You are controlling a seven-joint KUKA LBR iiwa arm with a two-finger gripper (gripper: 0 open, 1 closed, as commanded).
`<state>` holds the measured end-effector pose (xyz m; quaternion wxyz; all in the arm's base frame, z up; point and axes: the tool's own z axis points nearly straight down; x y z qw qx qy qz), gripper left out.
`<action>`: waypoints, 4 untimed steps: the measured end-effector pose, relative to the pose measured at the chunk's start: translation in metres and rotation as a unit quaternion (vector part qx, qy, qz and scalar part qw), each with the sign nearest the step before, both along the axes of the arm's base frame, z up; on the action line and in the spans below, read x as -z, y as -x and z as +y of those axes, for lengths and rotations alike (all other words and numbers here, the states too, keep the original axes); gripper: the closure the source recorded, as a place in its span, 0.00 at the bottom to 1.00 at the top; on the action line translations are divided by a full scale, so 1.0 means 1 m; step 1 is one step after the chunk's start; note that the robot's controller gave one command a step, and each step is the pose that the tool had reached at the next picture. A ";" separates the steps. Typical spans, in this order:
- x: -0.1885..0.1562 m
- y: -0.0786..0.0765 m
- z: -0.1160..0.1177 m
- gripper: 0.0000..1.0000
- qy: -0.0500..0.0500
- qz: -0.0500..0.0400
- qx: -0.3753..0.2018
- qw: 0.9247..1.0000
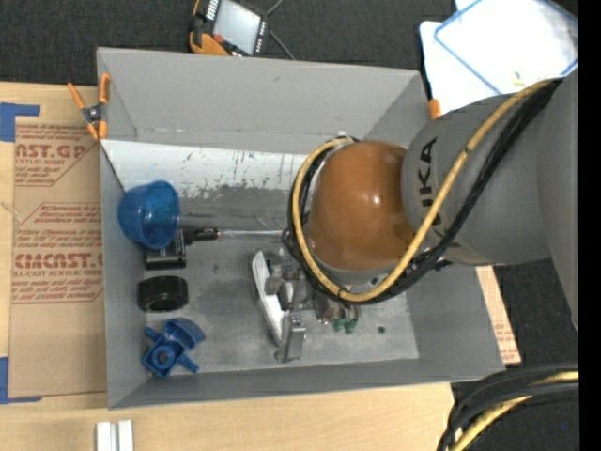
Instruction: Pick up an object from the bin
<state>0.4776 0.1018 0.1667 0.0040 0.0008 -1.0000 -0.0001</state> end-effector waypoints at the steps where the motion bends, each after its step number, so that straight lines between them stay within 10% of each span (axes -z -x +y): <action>1: -0.004 -0.002 -0.001 0.00 -0.001 -0.004 0.001 1.000; 2: 0.070 -0.070 0.036 0.00 -0.002 -0.006 -0.298 0.955; 3: 0.063 -0.085 0.013 0.00 -0.002 -0.005 -0.216 0.976; 4: 0.065 -0.101 -0.002 0.00 -0.003 -0.007 -0.502 0.865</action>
Offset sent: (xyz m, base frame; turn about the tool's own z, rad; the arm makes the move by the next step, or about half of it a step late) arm 0.0905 0.0464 -0.0967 -0.7940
